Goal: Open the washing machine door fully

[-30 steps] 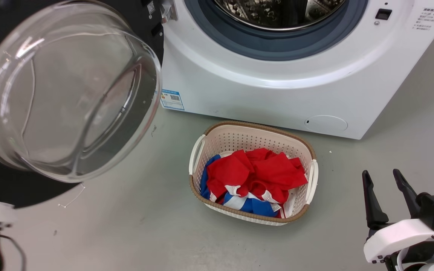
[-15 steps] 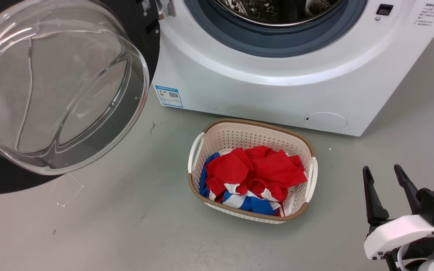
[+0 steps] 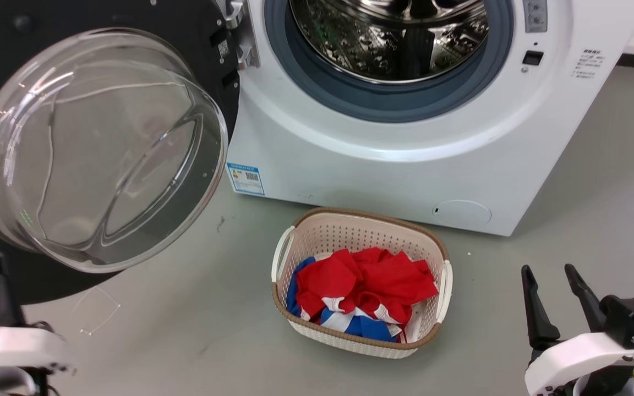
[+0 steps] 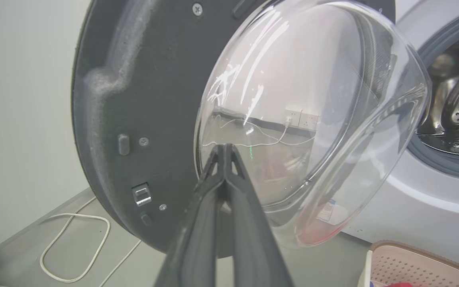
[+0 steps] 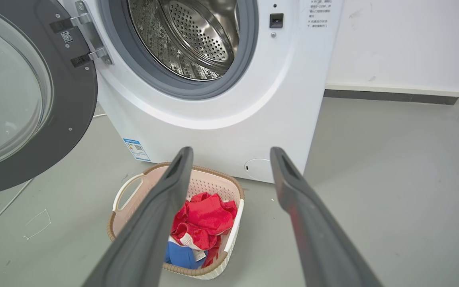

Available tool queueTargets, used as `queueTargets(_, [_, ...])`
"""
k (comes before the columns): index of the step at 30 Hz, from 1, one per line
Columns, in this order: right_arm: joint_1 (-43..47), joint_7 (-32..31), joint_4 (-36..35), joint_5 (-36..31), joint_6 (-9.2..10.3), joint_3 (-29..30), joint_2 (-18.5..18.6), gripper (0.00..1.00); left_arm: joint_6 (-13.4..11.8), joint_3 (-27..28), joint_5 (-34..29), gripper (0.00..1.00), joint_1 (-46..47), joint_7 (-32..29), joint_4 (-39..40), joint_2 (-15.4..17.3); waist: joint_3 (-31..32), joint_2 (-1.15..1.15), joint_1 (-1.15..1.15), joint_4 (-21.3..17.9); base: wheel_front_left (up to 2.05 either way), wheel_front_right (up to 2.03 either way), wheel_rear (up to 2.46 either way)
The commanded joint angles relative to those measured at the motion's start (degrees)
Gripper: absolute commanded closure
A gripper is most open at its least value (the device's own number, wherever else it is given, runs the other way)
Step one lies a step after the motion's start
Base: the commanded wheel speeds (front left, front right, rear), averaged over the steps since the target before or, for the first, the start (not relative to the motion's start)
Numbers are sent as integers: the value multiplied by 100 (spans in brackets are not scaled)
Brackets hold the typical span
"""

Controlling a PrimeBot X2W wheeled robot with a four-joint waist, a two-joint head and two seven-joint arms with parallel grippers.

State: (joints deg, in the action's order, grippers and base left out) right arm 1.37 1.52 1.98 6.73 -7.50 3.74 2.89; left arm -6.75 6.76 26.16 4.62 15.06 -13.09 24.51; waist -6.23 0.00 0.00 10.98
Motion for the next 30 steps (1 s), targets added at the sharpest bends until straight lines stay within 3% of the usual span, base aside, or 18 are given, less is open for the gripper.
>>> queueTargets(1, [69, 41, 36, 42, 1, -27, -5, 0, -49, -125, -91, 100, -217, 14, 216, -148, 148, 0, 0, -28, 0, 0, 0])
queueTargets(7, [136, 52, 99, 110, 1, -80, -5, 0, -94, -668, -331, 100, -621, -76, 725, -488, 329, 0, 0, -128, 0, 0, 0])
queueTargets(18, [112, 57, 131, 78, 1, -196, -4, 0, 172, -1839, -733, 100, -430, -331, 883, -937, 477, 0, 0, -646, 0, 0, 0])
queueTargets(19, [113, 60, 138, 93, 1, -191, -5, 0, 207, -1908, -759, 93, -389, -349, 816, -959, 489, 0, 0, -689, 0, 0, 0])
queueTargets(20, [90, 54, 148, 73, 1, -232, -5, 0, 212, -1936, -741, 66, -368, -341, 755, -988, 505, 0, 0, -765, 0, 0, 0])
queueTargets(21, [73, 58, 149, 75, 1, -251, -5, 0, 204, -1958, -739, 56, -327, -323, 695, -1010, 506, 0, 0, -822, 0, 0, 0])
queueTargets(23, [67, 68, 161, 63, 1, -267, -4, 0, 199, -2004, -769, 10, -275, -293, 561, -1033, 531, 0, 0, -919, 0, 0, 0])
queueTargets(24, [67, 68, 161, 63, 1, -267, -4, 0, 199, -2004, -769, 10, -275, -293, 561, -1033, 531, 0, 0, -919, 0, 0, 0])
queueTargets(25, [70, 61, 170, 67, 1, -266, -4, 0, 194, -2018, -786, 1, -261, -278, 497, -1048, 534, 0, 0, -964, 0, 0, 0])
queueTargets(30, [37, 81, 192, 45, 1, -298, -4, 0, 182, -2076, -788, 0, -159, -201, 247, -1158, 510, 0, 0, -1121, 0, 0, 0])
